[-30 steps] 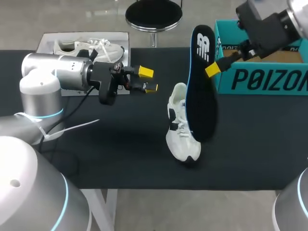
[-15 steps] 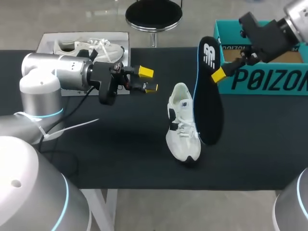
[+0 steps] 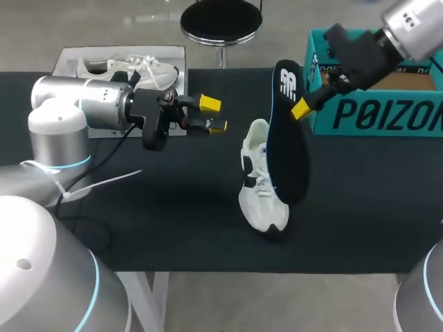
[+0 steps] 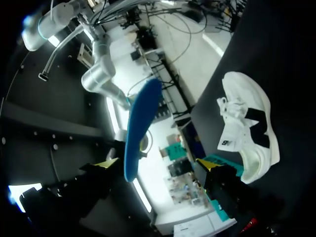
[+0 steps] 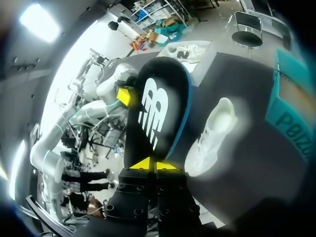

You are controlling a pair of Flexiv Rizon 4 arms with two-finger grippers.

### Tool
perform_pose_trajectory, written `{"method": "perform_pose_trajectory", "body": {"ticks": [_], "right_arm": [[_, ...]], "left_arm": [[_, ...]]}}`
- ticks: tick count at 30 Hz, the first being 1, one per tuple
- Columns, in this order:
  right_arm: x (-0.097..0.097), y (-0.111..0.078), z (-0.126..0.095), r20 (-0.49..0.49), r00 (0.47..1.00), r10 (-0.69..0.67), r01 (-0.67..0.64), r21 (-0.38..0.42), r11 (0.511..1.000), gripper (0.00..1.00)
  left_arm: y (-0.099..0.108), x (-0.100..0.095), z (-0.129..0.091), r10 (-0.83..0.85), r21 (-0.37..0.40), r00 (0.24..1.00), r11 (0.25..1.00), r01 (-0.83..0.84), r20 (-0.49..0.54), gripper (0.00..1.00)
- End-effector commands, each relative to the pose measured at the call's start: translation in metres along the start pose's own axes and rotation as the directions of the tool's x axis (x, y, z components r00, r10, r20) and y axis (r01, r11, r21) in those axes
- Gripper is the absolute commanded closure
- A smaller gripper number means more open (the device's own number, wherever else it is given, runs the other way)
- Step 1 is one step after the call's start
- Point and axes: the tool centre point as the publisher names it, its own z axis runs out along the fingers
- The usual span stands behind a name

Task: Take the shoe out of the shoebox, open the shoe tongue, remove and reinsert the insole, then place the shoe into the shoebox

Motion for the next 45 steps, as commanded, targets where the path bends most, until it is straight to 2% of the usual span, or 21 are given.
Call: {"method": "perform_pose_trajectory", "body": {"ticks": [1,9,11,22,30,34,45], "right_arm": [[-0.001,0.008,0.014,0.003,1.0,0.012,-0.012,0.03,0.999,1.0],[-0.005,0.01,0.025,-0.001,0.999,0.047,-0.046,0.08,0.996,1.0],[-0.012,0.012,0.027,0.001,0.998,0.056,-0.056,0.081,0.995,1.0],[-0.028,0.042,0.038,0.009,0.995,0.098,-0.098,0.095,0.991,1.0],[-0.042,0.057,0.034,0.047,0.989,0.138,-0.144,0.139,0.98,1.0],[-0.043,0.066,0.036,0.055,0.987,0.153,-0.16,0.158,0.974,1.0],[-0.037,0.096,0.059,0.043,0.989,0.144,-0.15,0.198,0.969,1.0]], "left_arm": [[0.0,0.001,0.001,0.002,-0.002,1.0,1.0,-0.002,-0.001,0.0],[0.0,0.001,0.001,0.002,-0.002,1.0,1.0,-0.002,-0.001,0.0],[0.0,0.001,0.001,0.002,-0.002,1.0,1.0,-0.002,-0.001,0.0],[0.0,0.001,0.001,0.002,-0.002,1.0,1.0,-0.002,-0.001,0.0],[0.0,0.001,0.001,0.002,-0.002,1.0,1.0,-0.002,-0.001,0.0],[0.0,0.001,0.001,0.002,-0.002,1.0,1.0,-0.002,-0.001,0.0],[0.0,0.001,0.001,0.002,-0.002,1.0,1.0,-0.002,-0.001,0.0]]}}
